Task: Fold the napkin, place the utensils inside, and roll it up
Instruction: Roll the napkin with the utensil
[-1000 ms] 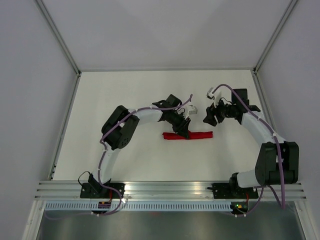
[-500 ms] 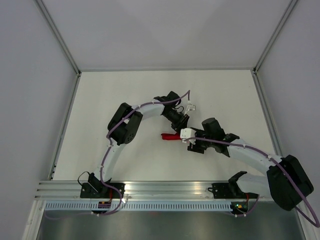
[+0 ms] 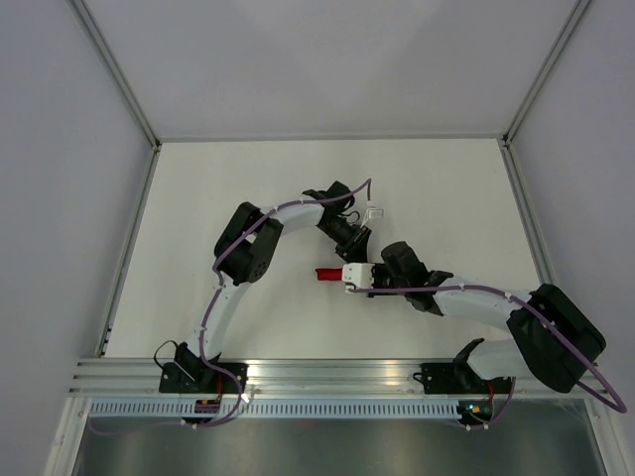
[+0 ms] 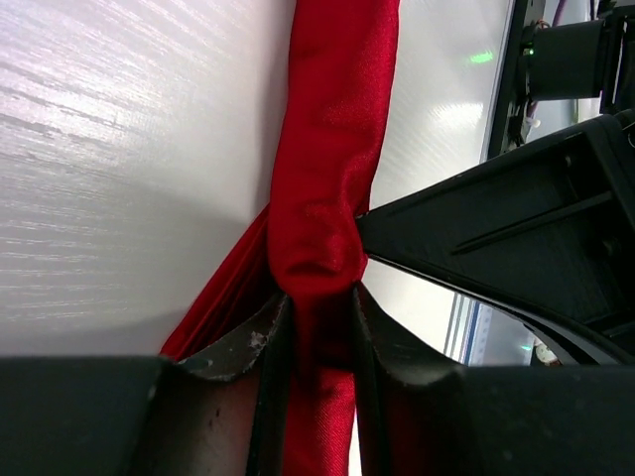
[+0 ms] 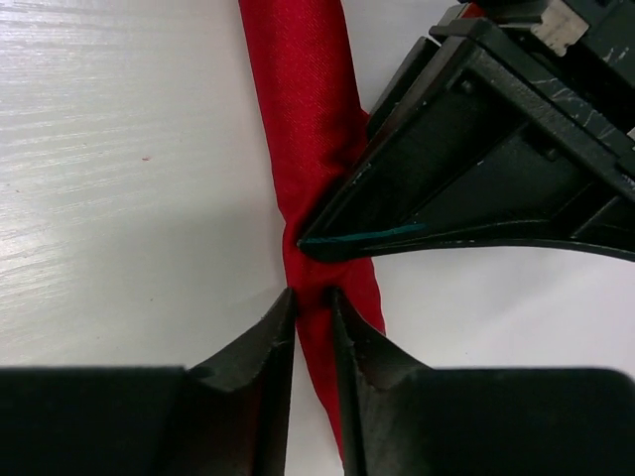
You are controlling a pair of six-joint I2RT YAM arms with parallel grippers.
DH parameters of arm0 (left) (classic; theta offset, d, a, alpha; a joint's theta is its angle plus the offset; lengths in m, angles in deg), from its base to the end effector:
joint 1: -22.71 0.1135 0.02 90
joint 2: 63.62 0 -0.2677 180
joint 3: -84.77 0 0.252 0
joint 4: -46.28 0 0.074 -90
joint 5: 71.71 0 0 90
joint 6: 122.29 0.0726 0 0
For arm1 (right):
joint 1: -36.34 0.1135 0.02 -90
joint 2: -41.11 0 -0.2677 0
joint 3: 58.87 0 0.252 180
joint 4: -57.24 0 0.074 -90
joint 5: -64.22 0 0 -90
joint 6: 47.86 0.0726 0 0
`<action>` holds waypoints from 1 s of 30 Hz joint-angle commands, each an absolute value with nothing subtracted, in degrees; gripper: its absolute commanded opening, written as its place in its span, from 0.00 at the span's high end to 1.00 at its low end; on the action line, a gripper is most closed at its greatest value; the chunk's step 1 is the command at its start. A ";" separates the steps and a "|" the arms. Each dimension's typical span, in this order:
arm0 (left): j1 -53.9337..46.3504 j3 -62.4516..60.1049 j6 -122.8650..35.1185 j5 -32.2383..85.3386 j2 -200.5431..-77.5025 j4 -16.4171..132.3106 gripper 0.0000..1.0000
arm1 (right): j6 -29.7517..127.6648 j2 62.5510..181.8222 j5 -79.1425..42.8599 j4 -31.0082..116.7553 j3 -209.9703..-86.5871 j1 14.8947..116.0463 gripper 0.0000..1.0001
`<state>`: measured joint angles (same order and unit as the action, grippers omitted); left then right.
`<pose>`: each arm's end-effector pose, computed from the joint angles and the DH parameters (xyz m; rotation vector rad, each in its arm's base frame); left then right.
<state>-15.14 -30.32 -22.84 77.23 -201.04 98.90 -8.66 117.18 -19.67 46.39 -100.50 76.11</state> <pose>0.3402 -0.3431 0.0913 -1.2658 -2.3888 1.5642 0.1997 0.1762 0.1269 -1.7100 1.6203 0.0320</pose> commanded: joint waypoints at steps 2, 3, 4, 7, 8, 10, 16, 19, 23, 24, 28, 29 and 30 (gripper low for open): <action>-15.26 -30.34 -21.83 73.66 -201.96 102.68 0.64 | -9.01 120.03 -20.42 43.65 -102.43 76.69 0.76; -15.00 -30.52 -22.27 73.57 -201.00 102.33 0.62 | -8.84 120.29 -19.90 40.77 -103.14 76.69 0.78; -14.82 -30.60 -22.45 73.66 -200.47 101.98 0.58 | -8.75 120.90 -18.76 39.35 -104.53 76.60 0.79; -14.21 -30.78 -23.15 73.30 -197.84 100.57 0.53 | -8.31 122.05 -16.92 34.69 -106.48 76.68 0.83; -13.95 -31.04 -23.50 73.05 -197.22 100.22 0.53 | -8.22 122.31 -16.56 32.94 -107.44 76.51 0.83; -13.59 -31.39 -23.77 71.64 -195.73 99.52 0.52 | -8.04 123.28 -15.94 31.35 -108.41 76.51 0.84; -11.40 -31.13 -25.26 68.21 -192.55 97.23 0.51 | -8.04 126.36 -13.66 26.69 -113.06 75.11 0.86; -10.96 -30.87 -25.00 68.30 -192.20 97.23 0.52 | -7.87 127.67 -12.60 25.19 -115.35 73.61 0.86; -10.95 -29.55 -24.65 69.00 -192.64 97.05 0.53 | -7.60 128.12 -11.98 23.87 -117.64 71.94 0.86; -10.95 -29.12 -24.47 69.35 -192.55 97.05 0.54 | -7.52 128.03 -12.07 23.78 -117.91 71.85 0.85; -10.95 -26.22 -24.21 71.37 -191.41 95.39 0.54 | -7.08 128.47 -11.90 22.99 -119.57 71.68 0.85; -10.95 -25.69 -24.21 71.46 -191.06 94.34 0.54 | -6.82 128.64 -11.81 22.64 -119.84 71.68 0.85; -10.95 -25.16 -24.29 71.46 -190.45 93.98 0.53 | -6.55 128.99 -11.72 22.46 -120.10 71.68 0.84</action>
